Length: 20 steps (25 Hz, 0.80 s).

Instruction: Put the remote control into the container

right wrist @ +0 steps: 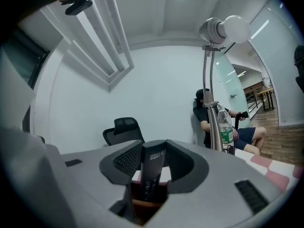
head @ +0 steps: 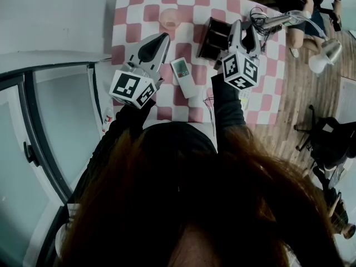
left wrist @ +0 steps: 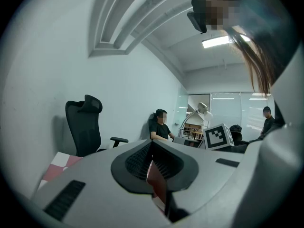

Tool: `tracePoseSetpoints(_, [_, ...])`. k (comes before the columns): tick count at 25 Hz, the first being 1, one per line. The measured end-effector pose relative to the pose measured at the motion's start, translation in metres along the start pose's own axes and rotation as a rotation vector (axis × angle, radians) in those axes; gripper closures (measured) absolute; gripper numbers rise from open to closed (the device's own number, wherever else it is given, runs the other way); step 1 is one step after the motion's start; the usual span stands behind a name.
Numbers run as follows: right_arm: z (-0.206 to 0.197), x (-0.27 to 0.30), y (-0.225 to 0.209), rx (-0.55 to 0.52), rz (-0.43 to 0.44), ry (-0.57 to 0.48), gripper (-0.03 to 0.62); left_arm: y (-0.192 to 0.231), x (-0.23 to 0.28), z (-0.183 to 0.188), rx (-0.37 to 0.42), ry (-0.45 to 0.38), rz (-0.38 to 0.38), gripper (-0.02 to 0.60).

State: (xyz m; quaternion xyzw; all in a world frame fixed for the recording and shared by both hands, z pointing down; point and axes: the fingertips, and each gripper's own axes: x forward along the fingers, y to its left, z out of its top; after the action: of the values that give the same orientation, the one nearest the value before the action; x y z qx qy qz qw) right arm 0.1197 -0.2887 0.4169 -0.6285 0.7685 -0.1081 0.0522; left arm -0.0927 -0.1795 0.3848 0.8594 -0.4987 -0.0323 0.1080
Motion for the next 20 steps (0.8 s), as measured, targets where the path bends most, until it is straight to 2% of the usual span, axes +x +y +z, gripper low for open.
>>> tracePoseSetpoints(12, [-0.053, 0.006, 0.005, -0.061, 0.017, 0.175, 0.430, -0.001, 0.000, 0.001, -0.002, -0.004, 0.013, 0.573])
tracePoseSetpoints(17, [-0.057, 0.009, 0.009, -0.097, 0.047, 0.207, 0.430, 0.000, 0.000, 0.001, -0.004, -0.007, 0.017, 0.572])
tracePoseSetpoints(20, [-0.047, 0.008, 0.013, -0.111, 0.075, 0.174, 0.429, -0.001, 0.000, 0.003, -0.004, -0.012, 0.018, 0.572])
